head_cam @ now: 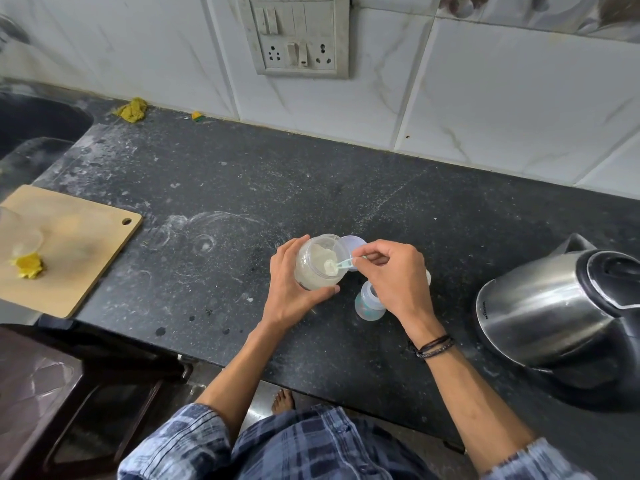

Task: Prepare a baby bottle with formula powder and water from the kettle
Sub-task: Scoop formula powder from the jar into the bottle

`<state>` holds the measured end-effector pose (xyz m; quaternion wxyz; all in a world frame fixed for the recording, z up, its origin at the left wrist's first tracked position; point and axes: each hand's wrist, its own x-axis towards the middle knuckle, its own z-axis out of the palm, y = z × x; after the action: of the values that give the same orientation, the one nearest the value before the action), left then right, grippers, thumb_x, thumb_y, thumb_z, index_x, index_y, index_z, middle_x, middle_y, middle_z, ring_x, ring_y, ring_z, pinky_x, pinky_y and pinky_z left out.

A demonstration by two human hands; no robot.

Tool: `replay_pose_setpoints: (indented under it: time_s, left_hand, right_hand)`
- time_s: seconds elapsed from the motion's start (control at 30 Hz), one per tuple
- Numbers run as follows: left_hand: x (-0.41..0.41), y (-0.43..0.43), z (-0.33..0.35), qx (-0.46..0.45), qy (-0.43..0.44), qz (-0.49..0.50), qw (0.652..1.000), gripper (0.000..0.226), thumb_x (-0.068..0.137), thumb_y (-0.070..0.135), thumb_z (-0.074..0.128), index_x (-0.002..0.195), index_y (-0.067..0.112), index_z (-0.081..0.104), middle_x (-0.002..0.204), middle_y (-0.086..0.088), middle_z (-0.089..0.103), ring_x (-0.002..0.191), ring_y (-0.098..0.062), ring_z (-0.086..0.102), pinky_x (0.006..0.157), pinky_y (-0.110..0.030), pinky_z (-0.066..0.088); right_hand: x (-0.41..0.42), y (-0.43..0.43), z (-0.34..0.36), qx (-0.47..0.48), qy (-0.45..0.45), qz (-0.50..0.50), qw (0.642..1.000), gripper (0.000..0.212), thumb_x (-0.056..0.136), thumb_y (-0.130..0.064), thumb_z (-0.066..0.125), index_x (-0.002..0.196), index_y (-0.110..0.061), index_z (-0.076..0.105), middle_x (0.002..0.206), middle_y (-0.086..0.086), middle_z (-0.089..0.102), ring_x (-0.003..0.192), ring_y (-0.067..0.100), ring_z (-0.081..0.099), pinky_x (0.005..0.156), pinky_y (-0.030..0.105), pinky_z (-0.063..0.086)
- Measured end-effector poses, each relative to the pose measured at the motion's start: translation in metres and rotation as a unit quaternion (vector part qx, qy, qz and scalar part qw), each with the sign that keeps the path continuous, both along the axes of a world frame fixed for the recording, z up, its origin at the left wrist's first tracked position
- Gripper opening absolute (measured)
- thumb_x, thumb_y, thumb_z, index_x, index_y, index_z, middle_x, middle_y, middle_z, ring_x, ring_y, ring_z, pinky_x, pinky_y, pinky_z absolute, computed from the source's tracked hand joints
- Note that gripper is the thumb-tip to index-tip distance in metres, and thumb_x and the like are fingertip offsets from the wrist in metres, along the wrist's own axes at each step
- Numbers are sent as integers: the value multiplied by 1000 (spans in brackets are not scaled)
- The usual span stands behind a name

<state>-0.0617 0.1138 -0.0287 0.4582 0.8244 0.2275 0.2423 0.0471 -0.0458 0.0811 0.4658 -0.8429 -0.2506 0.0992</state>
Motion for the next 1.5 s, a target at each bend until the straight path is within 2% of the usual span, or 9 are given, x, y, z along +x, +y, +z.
replay_pose_setpoints:
  time_s: [0.13, 0.27, 0.43, 0.7, 0.8, 1.0, 1.13, 1.3, 1.5]
  left_hand:
    - [0, 1, 1, -7, 2, 4, 1000, 100, 61, 53, 90, 147, 32, 44, 145, 29, 37, 137, 3, 29, 112, -24, 30]
    - [0, 0, 0, -11, 4, 1, 1000, 99, 61, 53, 90, 147, 35, 43, 145, 31, 35, 138, 3, 28, 113, -28, 31]
    - [2, 1, 1, -15, 3, 4, 1000, 99, 61, 53, 90, 147, 36, 42, 145, 31, 36, 136, 5, 28, 113, -28, 31]
    - [1, -2, 1, -34, 13, 4, 999, 100, 60, 52, 91, 146, 35, 43, 144, 22, 40, 137, 0, 32, 114, -32, 33]
    - [1, -3, 2, -32, 10, -6, 999, 100, 61, 48, 92, 147, 35, 43, 145, 18, 41, 139, -2, 31, 115, -32, 32]
    - [2, -4, 8, 4, 1, -37, 999, 102, 64, 52, 90, 151, 29, 43, 146, 13, 40, 139, 0, 29, 116, -31, 29]
    - [3, -4, 10, 15, -5, -35, 999, 102, 64, 50, 90, 151, 26, 44, 146, 14, 41, 139, -3, 30, 117, -32, 29]
    - [-1, 3, 10, 1, -9, -9, 1000, 101, 63, 54, 88, 150, 30, 44, 147, 18, 40, 140, -2, 29, 114, -20, 25]
    - [-1, 3, 12, -20, -13, 4, 1000, 101, 61, 54, 91, 148, 35, 44, 145, 23, 41, 141, -6, 33, 113, -17, 27]
  right_hand:
    - [3, -1, -3, 25, 0, -25, 999, 9, 87, -7, 81, 90, -16, 82, 77, -19, 72, 78, -1, 70, 67, 9, 54]
    - [5, -2, -6, 33, 41, -39, 998, 10, 85, -7, 81, 88, -16, 82, 76, -20, 73, 74, -3, 71, 66, 10, 54]
    - [10, -3, -8, 95, 195, -79, 973, 11, 83, -4, 81, 88, -14, 82, 76, 0, 79, 65, 7, 68, 67, 23, 58]
    - [18, -16, -5, 180, 358, -116, 909, 12, 85, 2, 79, 97, 1, 80, 87, 16, 79, 71, 13, 66, 70, 22, 57]
    - [20, -18, -5, 160, 332, -119, 922, 10, 84, 1, 80, 94, -3, 81, 87, 14, 80, 72, 13, 67, 69, 21, 58]
    - [21, -1, 1, 9, 145, -45, 988, 13, 83, -6, 80, 85, -19, 82, 70, -4, 77, 61, 5, 70, 64, 22, 60]
    - [23, 3, 2, 37, 224, -55, 972, 10, 83, -3, 81, 86, -12, 82, 77, 6, 79, 67, 12, 70, 71, 26, 62]
    - [30, -8, 2, 164, 383, -69, 906, 7, 85, 3, 79, 90, -1, 81, 83, 15, 80, 70, 11, 72, 68, 18, 59]
    - [35, -9, 2, 172, 399, -76, 898, 7, 85, 5, 78, 87, -1, 80, 86, 16, 80, 72, 14, 74, 69, 18, 59]
